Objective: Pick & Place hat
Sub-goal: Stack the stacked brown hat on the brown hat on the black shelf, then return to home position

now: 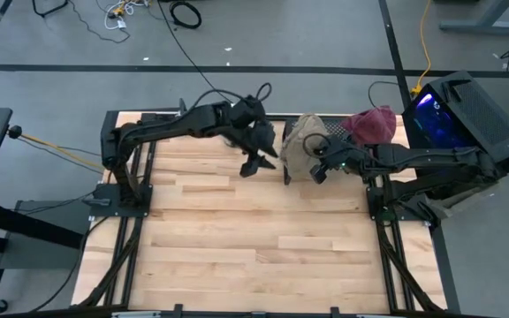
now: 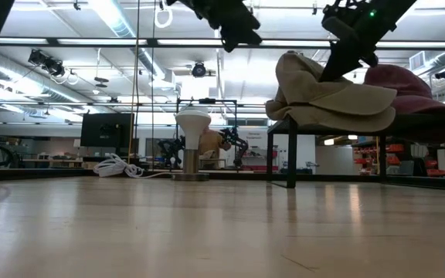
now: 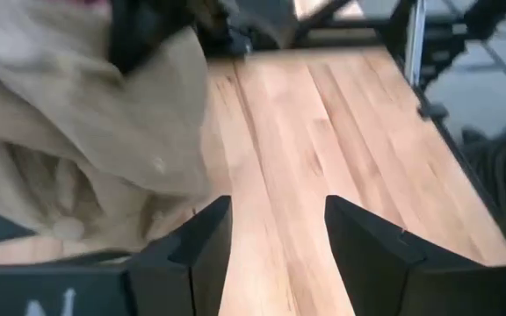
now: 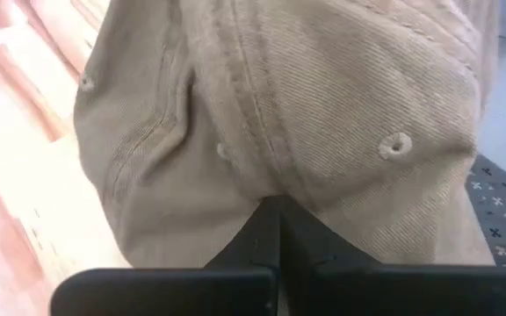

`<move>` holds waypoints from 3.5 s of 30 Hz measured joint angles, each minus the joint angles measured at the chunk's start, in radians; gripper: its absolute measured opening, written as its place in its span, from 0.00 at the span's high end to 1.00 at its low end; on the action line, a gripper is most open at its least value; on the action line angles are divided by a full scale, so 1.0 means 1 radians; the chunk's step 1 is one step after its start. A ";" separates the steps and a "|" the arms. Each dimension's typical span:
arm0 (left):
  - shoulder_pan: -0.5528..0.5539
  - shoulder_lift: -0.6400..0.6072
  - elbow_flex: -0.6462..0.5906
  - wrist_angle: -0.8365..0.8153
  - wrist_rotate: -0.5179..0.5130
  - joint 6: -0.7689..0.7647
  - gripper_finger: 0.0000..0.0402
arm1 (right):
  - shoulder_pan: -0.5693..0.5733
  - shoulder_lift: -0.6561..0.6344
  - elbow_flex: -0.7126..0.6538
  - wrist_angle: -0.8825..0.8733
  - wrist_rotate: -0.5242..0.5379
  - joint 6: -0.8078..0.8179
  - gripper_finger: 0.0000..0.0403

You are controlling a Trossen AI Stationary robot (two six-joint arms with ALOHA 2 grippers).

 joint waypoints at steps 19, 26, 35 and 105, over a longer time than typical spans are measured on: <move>-0.096 0.000 0.000 -0.102 -0.094 0.003 0.57 | -0.102 -0.055 0.000 0.034 -0.085 -0.141 0.99; -0.097 0.000 0.000 -0.101 -0.118 -0.019 0.57 | -0.103 -0.092 0.000 0.087 -0.096 -0.159 0.84; -0.096 0.000 0.000 -0.095 -0.118 0.010 0.57 | -0.103 -0.188 0.000 0.179 -0.314 -0.145 0.53; -0.272 -1.347 -1.533 1.002 -0.521 -0.266 0.57 | 0.357 -0.748 -0.886 1.056 -0.668 -0.331 0.46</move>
